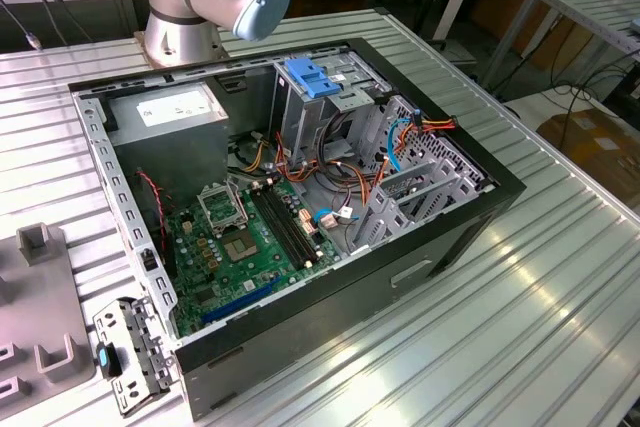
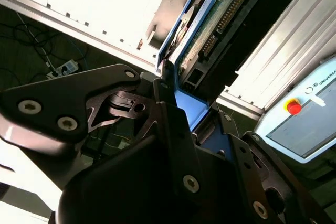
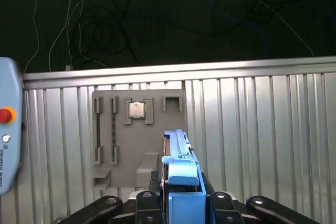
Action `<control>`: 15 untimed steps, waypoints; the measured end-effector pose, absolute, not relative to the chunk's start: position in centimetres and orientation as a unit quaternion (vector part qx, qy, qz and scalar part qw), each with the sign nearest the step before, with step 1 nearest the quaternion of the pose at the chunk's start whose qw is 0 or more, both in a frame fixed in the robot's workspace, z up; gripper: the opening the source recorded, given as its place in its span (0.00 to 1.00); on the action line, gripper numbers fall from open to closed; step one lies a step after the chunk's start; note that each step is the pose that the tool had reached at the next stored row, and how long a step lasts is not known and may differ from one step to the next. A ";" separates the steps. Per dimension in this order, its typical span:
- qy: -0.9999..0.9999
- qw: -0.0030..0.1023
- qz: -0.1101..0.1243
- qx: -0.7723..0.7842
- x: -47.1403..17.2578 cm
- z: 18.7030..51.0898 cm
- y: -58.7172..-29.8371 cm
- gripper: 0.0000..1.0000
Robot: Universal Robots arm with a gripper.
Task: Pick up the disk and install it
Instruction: 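Pick up the disk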
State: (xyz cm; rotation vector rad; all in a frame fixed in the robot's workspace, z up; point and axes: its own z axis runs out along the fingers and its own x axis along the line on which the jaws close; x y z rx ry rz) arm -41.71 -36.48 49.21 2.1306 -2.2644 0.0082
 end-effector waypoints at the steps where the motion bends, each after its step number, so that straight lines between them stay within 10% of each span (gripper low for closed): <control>1: -0.728 0.016 0.003 0.685 -41.6 49.2 -36.5 0.37; 15: -0.728 0.014 0.005 0.685 -39.3 49.2 -36.5 0.37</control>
